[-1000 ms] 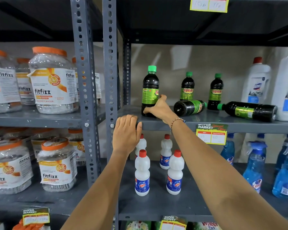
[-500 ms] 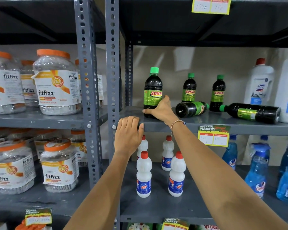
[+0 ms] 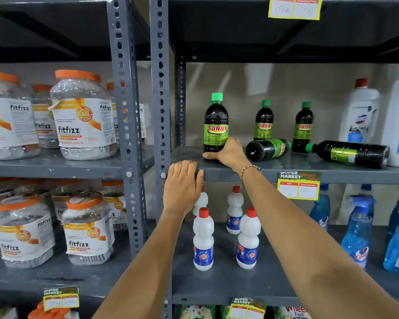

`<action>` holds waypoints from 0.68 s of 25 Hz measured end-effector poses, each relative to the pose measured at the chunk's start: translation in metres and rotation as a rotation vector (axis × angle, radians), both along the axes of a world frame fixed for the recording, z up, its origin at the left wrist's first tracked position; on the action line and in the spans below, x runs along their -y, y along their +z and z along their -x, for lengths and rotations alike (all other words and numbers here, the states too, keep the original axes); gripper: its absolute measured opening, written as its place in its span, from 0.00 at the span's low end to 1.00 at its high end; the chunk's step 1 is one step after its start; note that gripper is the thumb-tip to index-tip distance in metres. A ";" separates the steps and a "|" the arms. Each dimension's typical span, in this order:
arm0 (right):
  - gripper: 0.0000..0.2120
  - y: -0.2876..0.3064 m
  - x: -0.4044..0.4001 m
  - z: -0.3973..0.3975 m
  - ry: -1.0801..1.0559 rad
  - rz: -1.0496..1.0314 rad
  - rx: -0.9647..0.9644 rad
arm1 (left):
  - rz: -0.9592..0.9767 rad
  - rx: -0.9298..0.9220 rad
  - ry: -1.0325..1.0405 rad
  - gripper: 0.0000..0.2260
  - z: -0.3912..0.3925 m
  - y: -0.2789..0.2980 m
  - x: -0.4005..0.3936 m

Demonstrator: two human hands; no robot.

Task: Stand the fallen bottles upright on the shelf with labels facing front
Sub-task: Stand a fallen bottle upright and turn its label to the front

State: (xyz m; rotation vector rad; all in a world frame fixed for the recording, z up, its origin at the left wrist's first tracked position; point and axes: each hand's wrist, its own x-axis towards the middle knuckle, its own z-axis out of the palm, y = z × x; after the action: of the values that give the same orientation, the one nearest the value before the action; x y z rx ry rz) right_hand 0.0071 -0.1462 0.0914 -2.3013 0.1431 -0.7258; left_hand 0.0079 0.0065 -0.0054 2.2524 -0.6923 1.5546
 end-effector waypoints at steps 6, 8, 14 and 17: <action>0.39 0.004 0.007 0.014 0.117 -0.237 -0.060 | -0.040 -0.112 0.162 0.19 0.016 0.028 0.013; 0.42 0.008 0.018 0.023 0.195 -0.443 -0.067 | -0.119 -0.242 0.231 0.20 0.017 0.055 0.017; 0.23 0.004 0.026 0.021 0.258 -0.399 -0.108 | 0.205 -1.086 -0.365 0.33 -0.023 0.099 0.024; 0.18 0.004 0.030 0.015 0.242 -0.454 -0.065 | 0.232 -1.116 -0.455 0.30 -0.042 0.099 0.029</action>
State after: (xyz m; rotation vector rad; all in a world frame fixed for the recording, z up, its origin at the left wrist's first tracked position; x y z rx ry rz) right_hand -0.0080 -0.1763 0.0959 -1.8670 0.0501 -0.4407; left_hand 0.0497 -0.0226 0.0937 2.1176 -0.5512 0.0603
